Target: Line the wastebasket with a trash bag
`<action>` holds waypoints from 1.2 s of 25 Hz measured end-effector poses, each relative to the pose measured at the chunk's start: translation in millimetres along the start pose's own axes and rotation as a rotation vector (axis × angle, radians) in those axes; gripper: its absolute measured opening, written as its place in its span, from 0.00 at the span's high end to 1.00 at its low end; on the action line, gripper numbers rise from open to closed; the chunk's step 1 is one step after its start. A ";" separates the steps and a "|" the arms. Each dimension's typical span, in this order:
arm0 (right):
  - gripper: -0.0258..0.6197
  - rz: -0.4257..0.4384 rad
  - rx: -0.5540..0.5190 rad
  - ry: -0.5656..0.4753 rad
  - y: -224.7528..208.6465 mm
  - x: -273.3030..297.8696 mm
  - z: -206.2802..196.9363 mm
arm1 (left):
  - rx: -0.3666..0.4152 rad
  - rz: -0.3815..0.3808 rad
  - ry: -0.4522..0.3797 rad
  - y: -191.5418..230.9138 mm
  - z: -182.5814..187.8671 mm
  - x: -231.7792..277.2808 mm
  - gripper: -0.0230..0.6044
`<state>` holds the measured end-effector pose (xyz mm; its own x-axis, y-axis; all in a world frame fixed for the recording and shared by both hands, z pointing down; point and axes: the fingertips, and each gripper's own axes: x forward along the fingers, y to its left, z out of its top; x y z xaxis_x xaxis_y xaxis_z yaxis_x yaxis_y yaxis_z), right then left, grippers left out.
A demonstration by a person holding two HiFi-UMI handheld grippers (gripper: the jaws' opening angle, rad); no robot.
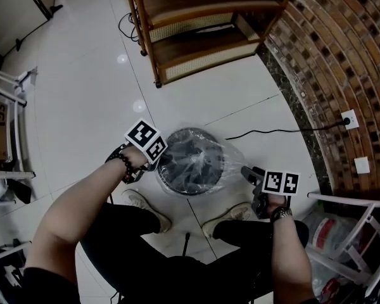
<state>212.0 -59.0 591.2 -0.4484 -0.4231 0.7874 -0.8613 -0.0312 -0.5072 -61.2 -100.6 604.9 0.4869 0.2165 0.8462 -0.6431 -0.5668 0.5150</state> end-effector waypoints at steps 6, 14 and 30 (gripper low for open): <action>0.42 -0.015 -0.352 -0.002 39.3 -2.1 23.8 | -0.008 -0.003 -0.028 -2.8 4.5 -5.6 0.75; 0.42 -0.029 -0.581 0.137 72.3 64.0 17.8 | -0.002 0.038 -0.016 -2.0 2.6 4.9 0.70; 0.46 -0.092 -0.643 0.012 92.2 56.2 40.7 | -0.063 0.007 -0.217 -23.6 22.6 -5.7 0.60</action>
<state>117.2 -122.5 574.4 -0.3650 -0.4346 0.8233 -0.8662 0.4828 -0.1292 -35.5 -106.3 584.9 0.5932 0.0330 0.8043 -0.6793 -0.5156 0.5222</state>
